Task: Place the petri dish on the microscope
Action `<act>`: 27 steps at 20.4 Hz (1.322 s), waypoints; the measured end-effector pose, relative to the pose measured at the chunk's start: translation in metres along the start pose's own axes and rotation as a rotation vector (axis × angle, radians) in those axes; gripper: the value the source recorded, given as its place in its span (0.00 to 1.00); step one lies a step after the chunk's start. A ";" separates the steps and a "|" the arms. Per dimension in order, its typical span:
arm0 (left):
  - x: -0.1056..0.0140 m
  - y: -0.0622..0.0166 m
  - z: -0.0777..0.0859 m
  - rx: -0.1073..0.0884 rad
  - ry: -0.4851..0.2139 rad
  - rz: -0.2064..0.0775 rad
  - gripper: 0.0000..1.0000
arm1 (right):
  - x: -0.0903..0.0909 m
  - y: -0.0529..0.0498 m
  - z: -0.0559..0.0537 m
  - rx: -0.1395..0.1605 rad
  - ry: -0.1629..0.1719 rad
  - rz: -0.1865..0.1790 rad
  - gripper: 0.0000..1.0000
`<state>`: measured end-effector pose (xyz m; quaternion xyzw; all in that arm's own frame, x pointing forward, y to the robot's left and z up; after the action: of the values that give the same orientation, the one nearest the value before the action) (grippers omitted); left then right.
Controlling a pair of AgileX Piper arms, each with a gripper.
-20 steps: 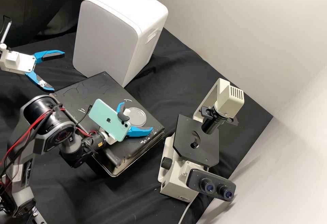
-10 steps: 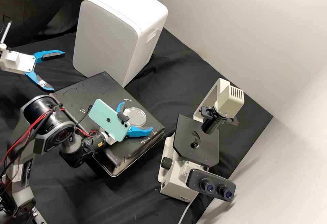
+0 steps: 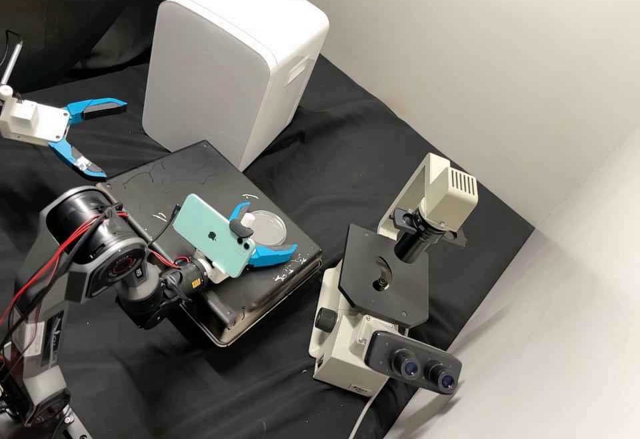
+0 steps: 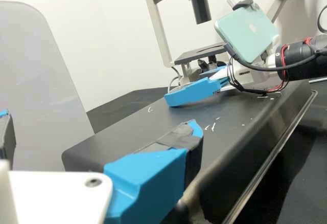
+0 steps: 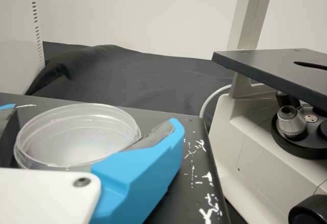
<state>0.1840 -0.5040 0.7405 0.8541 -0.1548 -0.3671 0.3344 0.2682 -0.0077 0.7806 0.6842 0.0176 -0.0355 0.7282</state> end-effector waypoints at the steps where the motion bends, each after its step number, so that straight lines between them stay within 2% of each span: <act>1: 0.000 0.0000 0.000 0.000 0.000 0.000 1.00 | 0.000 0.000 0.000 0.000 0.000 0.000 0.00; 7: 0.000 0.0000 -0.001 -0.007 0.006 0.000 1.00 | 0.000 0.000 0.000 0.000 0.000 0.000 0.00; 25: 0.000 0.0020 -0.005 -0.008 0.020 0.008 1.00 | 0.000 0.000 0.000 0.007 0.000 0.000 0.00; 27: 0.000 0.0018 -0.005 -0.008 0.020 0.007 1.00 | -0.002 0.004 -0.002 0.006 0.005 0.013 0.00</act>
<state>0.1881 -0.5031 0.7442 0.8556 -0.1531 -0.3581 0.3409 0.2663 -0.0052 0.7848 0.6867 0.0149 -0.0291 0.7262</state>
